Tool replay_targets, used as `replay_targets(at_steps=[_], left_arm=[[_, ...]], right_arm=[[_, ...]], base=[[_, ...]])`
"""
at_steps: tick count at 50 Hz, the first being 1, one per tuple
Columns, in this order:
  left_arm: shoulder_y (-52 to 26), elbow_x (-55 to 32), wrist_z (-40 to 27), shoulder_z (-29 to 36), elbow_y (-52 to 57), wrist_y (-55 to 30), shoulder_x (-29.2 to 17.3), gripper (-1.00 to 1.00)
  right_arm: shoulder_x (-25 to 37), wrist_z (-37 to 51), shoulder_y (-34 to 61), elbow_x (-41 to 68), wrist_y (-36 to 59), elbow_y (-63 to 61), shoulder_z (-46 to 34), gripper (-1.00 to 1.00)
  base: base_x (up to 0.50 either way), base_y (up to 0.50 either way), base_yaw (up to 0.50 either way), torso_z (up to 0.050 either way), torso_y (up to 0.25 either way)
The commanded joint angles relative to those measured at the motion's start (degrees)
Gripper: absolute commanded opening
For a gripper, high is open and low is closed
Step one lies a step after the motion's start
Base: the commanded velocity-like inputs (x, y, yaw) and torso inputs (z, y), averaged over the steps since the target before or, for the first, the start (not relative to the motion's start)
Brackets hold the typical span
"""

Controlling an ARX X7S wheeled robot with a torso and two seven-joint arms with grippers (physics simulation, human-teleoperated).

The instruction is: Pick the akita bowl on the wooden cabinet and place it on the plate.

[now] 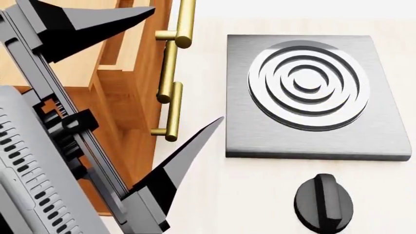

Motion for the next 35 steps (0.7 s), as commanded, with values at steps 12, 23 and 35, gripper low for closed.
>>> replay_targets(at_steps=[12,23,35], left_arm=[[0.62,0.63,0.10,0.86,-0.52,1.36,-0.57,1.00],[0.91,0.88,0.06,1.30,-0.81,1.86,-0.75,1.00],[1.34,1.71,0.35,2.31,-1.44,2.85,-0.73,1.00]], right_arm=[[-4.21,-4.65,4.11,1.62,-1.61,6.86,-2.73,-1.00],[-7.50,-8.60,5.99,3.38,-2.70,11.88,-4.43,-1.00],[-8.98,-13.02,8.23,6.59,-3.20,13.67,-4.93,-1.00]], base=[[0.00,0.00,0.00,0.001,0.000],[0.00,0.00,0.00,0.000,0.001],[0.00,0.00,0.00,0.000,0.000]])
